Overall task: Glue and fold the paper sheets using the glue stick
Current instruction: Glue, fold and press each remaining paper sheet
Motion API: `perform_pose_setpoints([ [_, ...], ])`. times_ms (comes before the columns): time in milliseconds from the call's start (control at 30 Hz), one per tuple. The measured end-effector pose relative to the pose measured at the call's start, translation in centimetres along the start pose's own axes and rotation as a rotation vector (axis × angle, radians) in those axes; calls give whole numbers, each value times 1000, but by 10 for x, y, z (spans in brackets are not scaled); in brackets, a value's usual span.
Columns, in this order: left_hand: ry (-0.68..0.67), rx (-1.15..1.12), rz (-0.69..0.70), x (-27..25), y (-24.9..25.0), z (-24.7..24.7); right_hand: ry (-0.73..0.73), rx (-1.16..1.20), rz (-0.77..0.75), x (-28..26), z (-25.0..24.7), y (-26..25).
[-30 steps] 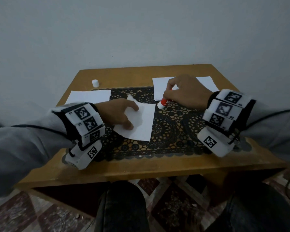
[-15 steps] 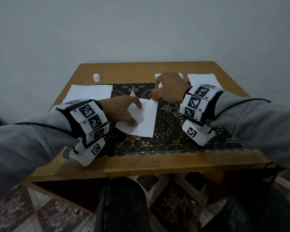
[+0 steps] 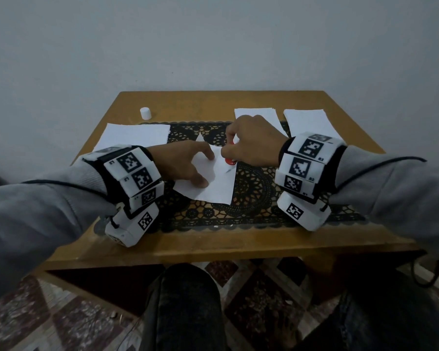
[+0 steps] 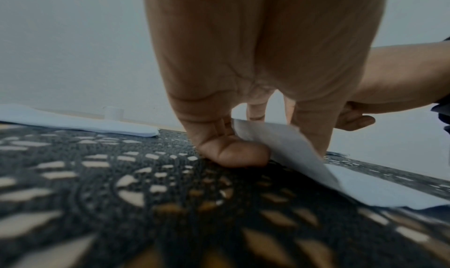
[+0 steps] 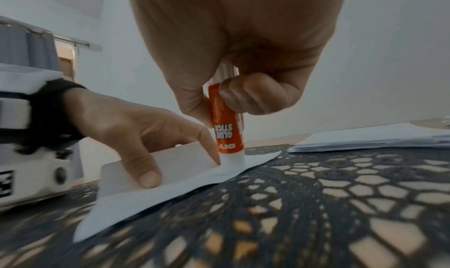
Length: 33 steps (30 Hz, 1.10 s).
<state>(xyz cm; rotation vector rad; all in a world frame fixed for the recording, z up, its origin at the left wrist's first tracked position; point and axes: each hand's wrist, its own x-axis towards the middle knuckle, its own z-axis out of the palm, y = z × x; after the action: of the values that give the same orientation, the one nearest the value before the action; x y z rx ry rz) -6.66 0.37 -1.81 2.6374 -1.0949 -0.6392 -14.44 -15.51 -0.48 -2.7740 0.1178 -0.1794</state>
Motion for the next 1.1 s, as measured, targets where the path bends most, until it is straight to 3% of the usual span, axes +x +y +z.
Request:
perform_pose_setpoints([
  [533, -6, -47, 37, 6, -9, 1, -134, 67, -120, -49, -3, -24],
  [600, 61, -130, 48, 9, -10, -4, -129, 71, -111, -49, -3, -24],
  [700, 212, -434, 104, 10, -13, -16, -137, 78, -107, -47, -3, -24],
  [800, 240, -585, 193, 10, -11, -30, -164, 79, -123, -45, -4, -23],
  [933, 136, -363, 270, 9, 3, -48, -184, 70, -134, -42, -6, -21],
  [1100, -24, -176, 224, 5, 2, -58, -198, -18, -157, -42, -15, -15],
])
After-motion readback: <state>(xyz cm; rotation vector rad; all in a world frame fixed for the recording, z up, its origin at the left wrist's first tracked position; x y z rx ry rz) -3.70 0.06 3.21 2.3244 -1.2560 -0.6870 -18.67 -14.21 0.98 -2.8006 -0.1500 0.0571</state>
